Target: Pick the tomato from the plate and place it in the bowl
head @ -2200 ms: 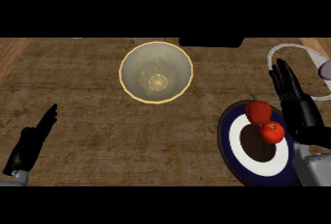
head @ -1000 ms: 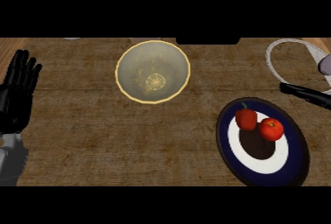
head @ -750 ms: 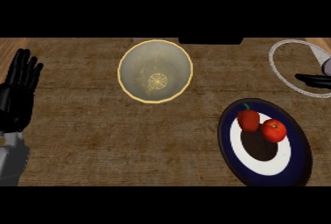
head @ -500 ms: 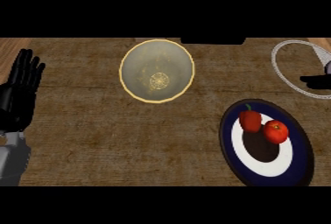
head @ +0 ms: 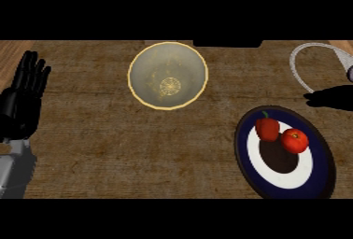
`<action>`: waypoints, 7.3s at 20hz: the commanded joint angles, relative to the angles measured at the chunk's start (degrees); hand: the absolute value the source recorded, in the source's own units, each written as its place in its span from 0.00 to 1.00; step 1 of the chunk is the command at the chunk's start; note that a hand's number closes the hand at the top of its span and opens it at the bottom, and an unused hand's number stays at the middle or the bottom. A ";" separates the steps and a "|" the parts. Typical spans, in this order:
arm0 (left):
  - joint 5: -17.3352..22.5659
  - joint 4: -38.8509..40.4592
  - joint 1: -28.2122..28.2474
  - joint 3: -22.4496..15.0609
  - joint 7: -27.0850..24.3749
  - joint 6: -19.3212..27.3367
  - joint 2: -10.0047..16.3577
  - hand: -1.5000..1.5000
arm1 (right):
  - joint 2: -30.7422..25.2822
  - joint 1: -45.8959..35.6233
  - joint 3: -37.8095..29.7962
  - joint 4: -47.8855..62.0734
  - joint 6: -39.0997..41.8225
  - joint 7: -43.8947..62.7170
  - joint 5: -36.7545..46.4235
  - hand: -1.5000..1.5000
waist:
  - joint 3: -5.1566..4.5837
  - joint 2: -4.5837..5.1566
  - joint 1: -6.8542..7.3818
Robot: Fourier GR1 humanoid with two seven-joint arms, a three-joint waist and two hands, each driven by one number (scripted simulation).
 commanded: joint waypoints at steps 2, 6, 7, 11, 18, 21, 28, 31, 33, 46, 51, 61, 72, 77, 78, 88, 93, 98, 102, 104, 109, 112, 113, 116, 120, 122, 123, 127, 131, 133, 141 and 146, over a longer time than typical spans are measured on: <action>-0.02 0.48 -0.89 0.47 1.43 -0.52 0.37 0.50 | 1.07 -1.65 3.95 4.37 4.45 -10.75 6.60 0.00 | 0.00 0.00 -0.31; -0.59 -0.22 0.95 0.13 -1.21 -0.28 -1.50 0.50 | 4.09 -2.67 8.01 8.08 0.92 -12.25 11.13 0.00 | -0.03 -0.05 -0.17; -0.22 1.86 -3.04 1.63 0.86 -0.43 0.41 0.50 | 4.44 -3.73 8.52 9.84 0.96 -12.78 11.84 0.00 | -0.03 0.03 -0.38; -0.13 1.61 -1.51 2.08 0.52 -1.07 0.28 0.50 | 5.51 -0.81 10.97 12.34 -3.00 -15.39 14.30 0.00 | -0.01 -0.13 -0.88; -1.20 2.96 -3.49 2.41 0.34 -1.25 0.17 0.50 | 13.53 -1.57 17.12 23.50 -11.96 -18.19 23.57 0.00 | 0.00 0.01 -0.77; -2.56 0.01 -1.32 1.61 1.10 -0.08 -1.23 0.50 | 13.29 -3.06 14.34 23.70 -10.15 -19.72 23.59 0.00 | -0.04 -0.30 -1.20; -2.02 -0.16 0.29 2.88 0.73 -2.59 0.21 0.50 | 16.51 -4.63 17.28 29.19 -13.22 -25.16 25.29 0.00 | -0.04 -0.25 -1.04; -2.88 1.74 -1.62 2.55 0.75 -1.51 -0.92 0.50 | 13.67 -6.30 17.17 31.52 -13.19 -30.42 25.85 0.00 | -0.05 -0.19 -1.32; -3.36 -2.52 1.97 2.03 1.36 -0.10 -2.67 0.50 | 14.06 -3.58 17.34 27.64 -14.38 -26.70 27.33 0.00 | -0.05 -0.42 -1.44; -2.14 -0.39 -0.34 4.43 2.66 -4.02 -0.70 0.50 | 24.88 -6.10 20.77 38.96 -17.91 -24.49 35.66 0.00 | -0.04 -0.19 -0.98; -4.02 1.10 -2.40 3.76 1.81 -1.94 -2.81 0.50 | 27.55 -5.38 19.96 43.83 -20.83 -23.59 38.35 0.00 | -0.03 -0.16 -1.19; -3.97 0.20 0.25 4.94 -0.06 -3.53 -2.69 0.50 | 31.98 -5.93 16.70 49.70 -28.95 -30.17 39.14 1.00 | -0.02 -0.26 -0.99; -4.20 0.56 -0.38 3.93 -1.36 -4.97 -4.46 0.50 | 31.76 -19.64 9.25 66.21 -35.72 -36.33 41.75 1.00 | 0.11 0.91 1.56; -3.73 -0.72 -5.34 1.48 1.35 -5.64 -5.04 0.50 | 27.13 -28.33 4.95 68.40 -39.54 -29.66 41.31 1.00 | 0.48 3.81 6.11; -3.97 -1.57 -4.51 1.48 0.67 -5.31 -5.34 0.50 | 28.20 -28.85 4.15 70.38 -40.17 -29.28 40.82 1.00 | 0.47 3.50 7.03; -4.79 -0.30 -7.09 0.83 1.72 -4.38 -5.81 0.50 | 23.76 -38.92 -3.87 76.91 -41.82 -37.25 35.52 1.00 | 0.41 3.32 6.70; -4.39 0.20 -6.13 1.72 1.39 -5.03 -4.99 0.50 | 23.67 -43.36 -7.81 78.39 -39.51 -43.69 31.70 1.00 | 0.29 2.72 6.33; -5.35 0.86 -6.77 1.23 2.21 -4.10 -5.30 0.50 | 24.84 -48.64 -10.25 80.51 -29.81 -46.33 27.99 1.00 | 0.17 2.31 5.56; -4.59 1.45 -4.31 1.62 1.09 -5.58 -5.08 0.50 | 27.29 -52.72 -11.52 82.17 -22.40 -43.53 25.28 1.00 | -0.02 1.71 5.37; -4.90 1.85 -4.97 2.26 0.99 -4.79 -4.86 0.50 | 27.78 -54.73 -10.66 82.06 -20.24 -43.57 25.64 1.00 | -0.03 1.71 4.93; -4.53 1.93 -5.74 2.73 2.46 -4.30 -4.82 0.50 | 31.97 -57.69 -9.61 83.22 -16.09 -40.37 25.23 1.00 | -0.05 1.21 3.50; -4.70 2.17 -5.32 3.09 2.32 -5.02 -3.76 0.50 | 37.44 -60.29 -9.05 83.29 -17.73 -36.04 25.26 1.00 | -0.09 1.13 3.68; -4.92 2.63 -4.66 2.68 0.34 -5.06 -4.77 0.50 | 36.63 -60.25 -8.40 83.63 -16.82 -36.84 25.81 1.00 | -0.10 1.43 3.62; -4.77 1.65 -3.84 2.95 0.70 -4.52 -5.10 0.50 | 41.12 -61.95 -7.21 82.97 -16.29 -34.75 26.27 1.00 | -0.11 0.75 2.71; -4.75 2.68 -3.19 4.28 -0.33 -5.26 -3.61 0.50 | 47.45 -60.99 -6.00 83.20 -19.11 -32.04 26.91 1.00 | -0.11 0.71 2.15; -4.40 1.48 -3.58 4.65 1.39 -4.80 -3.36 0.50 | 47.89 -60.34 -5.25 83.37 -17.78 -32.55 27.36 1.00 | -0.08 0.59 1.77; -4.65 3.96 -5.45 5.29 0.98 -4.88 -2.63 0.50 | 50.82 -61.27 -5.41 82.57 -18.46 -30.48 26.99 1.00 | -0.10 0.41 0.75; -4.99 1.34 -3.21 4.87 1.40 -3.84 -3.75 0.50 | 54.44 -59.24 -4.21 82.94 -21.31 -28.91 28.18 1.00 | -0.08 0.30 0.87; -4.06 -0.79 -0.88 4.70 1.63 -5.89 -3.25 0.50 | 56.41 -58.38 -2.96 84.08 -29.03 -25.95 30.52 1.00 | -0.09 0.72 1.96; -4.01 -0.99 -2.32 5.46 3.87 -5.10 -2.48 0.50 | 61.32 -54.14 -2.18 82.20 -35.47 -24.15 31.41 1.00 | -0.05 0.16 0.42; -5.11 -0.49 -2.94 3.96 1.84 -3.83 -5.17 0.50 | 66.89 -53.03 -6.47 89.31 -33.21 -14.78 28.14 0.00 | -0.07 0.84 1.65; -3.78 0.38 -2.58 5.68 1.30 -5.85 -3.30 0.50 | 65.99 -51.67 -12.66 89.53 -29.75 -17.89 22.05 0.00 | -0.06 1.28 2.50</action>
